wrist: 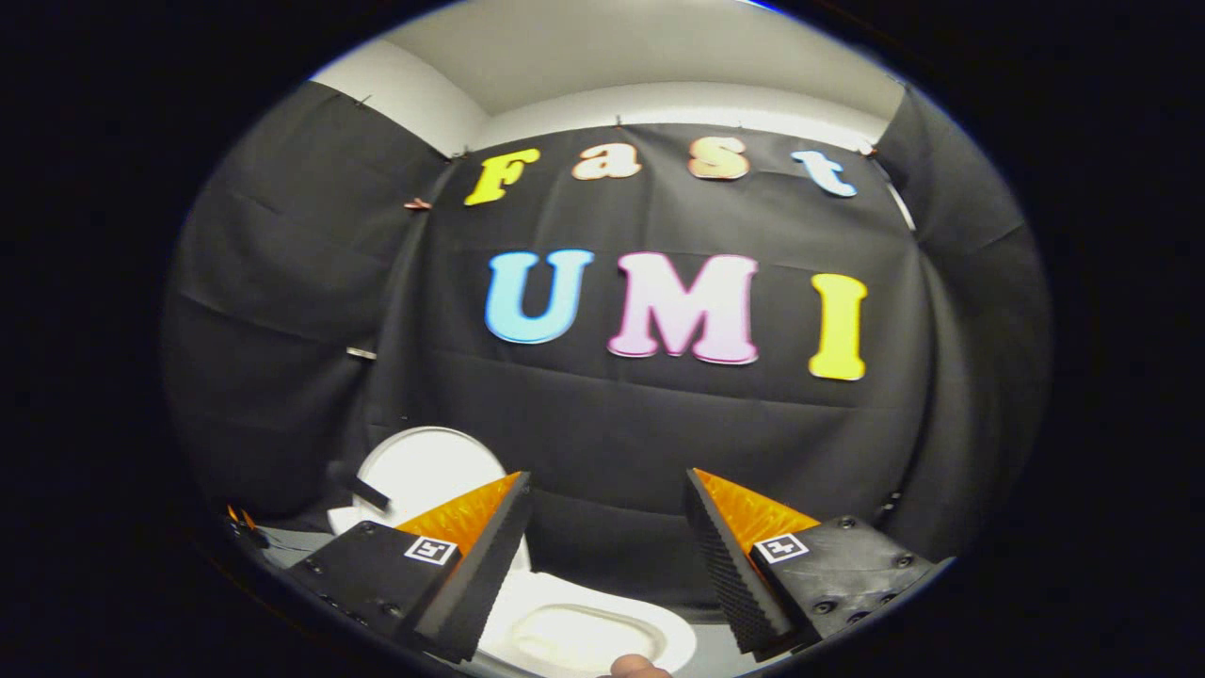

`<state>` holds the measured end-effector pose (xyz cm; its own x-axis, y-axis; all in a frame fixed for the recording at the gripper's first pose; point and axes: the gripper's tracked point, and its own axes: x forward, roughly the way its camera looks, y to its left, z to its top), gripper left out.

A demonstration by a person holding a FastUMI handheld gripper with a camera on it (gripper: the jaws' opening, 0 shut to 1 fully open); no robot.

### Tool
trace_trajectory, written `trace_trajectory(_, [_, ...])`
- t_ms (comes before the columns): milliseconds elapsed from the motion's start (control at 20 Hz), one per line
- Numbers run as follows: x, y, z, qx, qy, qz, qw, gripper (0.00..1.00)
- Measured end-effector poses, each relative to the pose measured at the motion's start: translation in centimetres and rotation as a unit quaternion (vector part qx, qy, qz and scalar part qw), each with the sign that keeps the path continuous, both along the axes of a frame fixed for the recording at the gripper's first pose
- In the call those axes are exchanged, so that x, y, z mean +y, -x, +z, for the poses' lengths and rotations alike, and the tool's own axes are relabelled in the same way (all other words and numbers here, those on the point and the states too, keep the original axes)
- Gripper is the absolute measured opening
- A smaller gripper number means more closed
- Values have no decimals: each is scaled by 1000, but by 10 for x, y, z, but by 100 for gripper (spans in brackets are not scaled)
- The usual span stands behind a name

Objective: Open the toilet lid.

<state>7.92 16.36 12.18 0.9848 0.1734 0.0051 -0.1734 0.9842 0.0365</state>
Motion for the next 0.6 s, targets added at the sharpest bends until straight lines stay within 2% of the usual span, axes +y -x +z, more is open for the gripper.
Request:
trace_trajectory(200, [-85, 10, -33, 3, -44, -91, 995, 99])
trace_trajectory(350, [-134, 11, -65, 5, -52, -157, 986, 99])
trace_trajectory(450, [-134, 14, -80, 19, -56, -155, 986, 99])
trace_trajectory(600, [-132, 18, -94, 27, -27, -142, 989, 99])
